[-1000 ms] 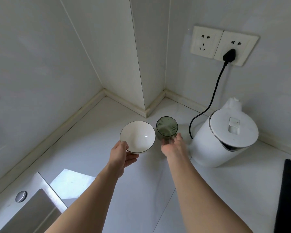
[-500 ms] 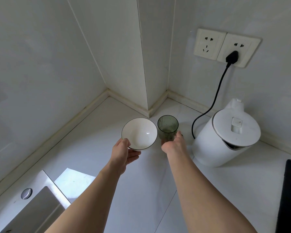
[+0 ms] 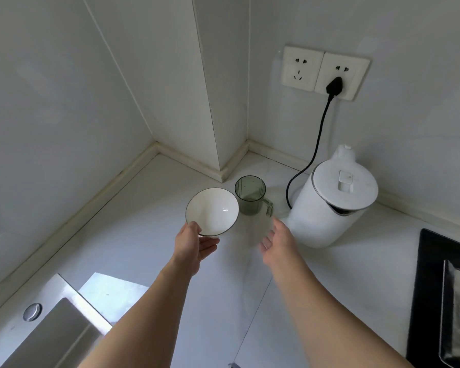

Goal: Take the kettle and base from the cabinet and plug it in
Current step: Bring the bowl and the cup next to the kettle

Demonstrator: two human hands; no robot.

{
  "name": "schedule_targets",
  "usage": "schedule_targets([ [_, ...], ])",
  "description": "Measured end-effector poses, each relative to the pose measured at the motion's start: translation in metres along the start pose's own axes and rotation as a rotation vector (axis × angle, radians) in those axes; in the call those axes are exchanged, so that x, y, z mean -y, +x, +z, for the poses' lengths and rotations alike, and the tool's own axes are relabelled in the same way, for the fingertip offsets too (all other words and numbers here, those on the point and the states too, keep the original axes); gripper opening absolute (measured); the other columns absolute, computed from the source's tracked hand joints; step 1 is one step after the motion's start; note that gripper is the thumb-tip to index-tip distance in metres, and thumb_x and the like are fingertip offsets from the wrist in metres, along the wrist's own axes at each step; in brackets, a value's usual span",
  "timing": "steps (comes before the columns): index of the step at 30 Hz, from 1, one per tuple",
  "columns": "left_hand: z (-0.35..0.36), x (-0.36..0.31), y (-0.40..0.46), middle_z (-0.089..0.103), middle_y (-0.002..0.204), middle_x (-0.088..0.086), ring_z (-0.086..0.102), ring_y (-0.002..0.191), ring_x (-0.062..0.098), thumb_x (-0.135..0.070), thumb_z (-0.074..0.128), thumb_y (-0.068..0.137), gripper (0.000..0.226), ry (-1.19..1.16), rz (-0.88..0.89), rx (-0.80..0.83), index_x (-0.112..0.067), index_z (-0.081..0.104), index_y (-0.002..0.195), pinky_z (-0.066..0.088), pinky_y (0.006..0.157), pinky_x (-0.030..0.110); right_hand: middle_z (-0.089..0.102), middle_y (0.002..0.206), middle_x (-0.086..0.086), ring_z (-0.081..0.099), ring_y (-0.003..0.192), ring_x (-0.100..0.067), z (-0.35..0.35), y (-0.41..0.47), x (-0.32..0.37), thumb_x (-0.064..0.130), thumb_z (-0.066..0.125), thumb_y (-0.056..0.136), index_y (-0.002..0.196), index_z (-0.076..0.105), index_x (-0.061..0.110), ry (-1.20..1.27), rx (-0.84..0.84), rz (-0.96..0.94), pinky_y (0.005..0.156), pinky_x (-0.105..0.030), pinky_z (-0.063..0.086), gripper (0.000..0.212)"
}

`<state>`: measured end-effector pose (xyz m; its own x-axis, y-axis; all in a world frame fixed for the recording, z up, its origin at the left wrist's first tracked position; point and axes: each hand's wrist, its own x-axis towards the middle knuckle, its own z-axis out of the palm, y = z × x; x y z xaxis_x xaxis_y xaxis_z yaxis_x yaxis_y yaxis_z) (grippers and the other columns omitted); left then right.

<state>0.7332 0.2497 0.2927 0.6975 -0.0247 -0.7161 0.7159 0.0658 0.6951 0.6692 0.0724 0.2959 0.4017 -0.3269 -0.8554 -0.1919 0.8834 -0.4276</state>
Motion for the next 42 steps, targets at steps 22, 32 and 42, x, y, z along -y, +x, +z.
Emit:
schedule_targets([
  [22, 0.016, 0.044, 0.003, 0.063, 0.109, 0.018, 0.069, 0.077, 0.034, -0.011, 0.036, 0.082, 0.048, -0.063, -0.051, -0.006, -0.021, 0.053, 0.127, 0.057, 0.086, 0.046, 0.034, 0.143, -0.026, 0.036, 0.130, -0.040, -0.024, 0.001, -0.017, 0.018, 0.055, 0.091, 0.131, 0.037, -0.011, -0.378, -0.082, -0.171, 0.111, -0.052, 0.030, 0.052],
  [32, 0.016, 0.039, -0.001, 0.063, 0.115, 0.023, 0.067, 0.084, 0.033, -0.014, 0.037, 0.085, 0.046, -0.024, -0.097, 0.000, -0.017, 0.047, 0.130, 0.057, 0.083, 0.039, 0.048, 0.137, -0.021, 0.045, 0.128, -0.036, -0.025, 0.006, -0.019, 0.020, 0.055, 0.092, 0.106, 0.051, -0.008, -0.388, -0.075, -0.160, 0.103, -0.044, 0.040, 0.032],
  [42, 0.039, 0.026, -0.039, 0.041, 0.144, 0.012, 0.037, 0.128, 0.037, -0.049, 0.029, 0.087, 0.069, 0.169, 0.060, -0.519, -0.020, 0.024, 0.149, 0.032, 0.105, 0.051, 0.052, 0.126, -0.029, 0.049, 0.116, -0.047, -0.062, -0.020, -0.001, 0.019, 0.056, 0.090, 0.127, 0.047, -0.008, -0.365, -0.093, -0.180, 0.076, -0.031, 0.041, 0.047],
])
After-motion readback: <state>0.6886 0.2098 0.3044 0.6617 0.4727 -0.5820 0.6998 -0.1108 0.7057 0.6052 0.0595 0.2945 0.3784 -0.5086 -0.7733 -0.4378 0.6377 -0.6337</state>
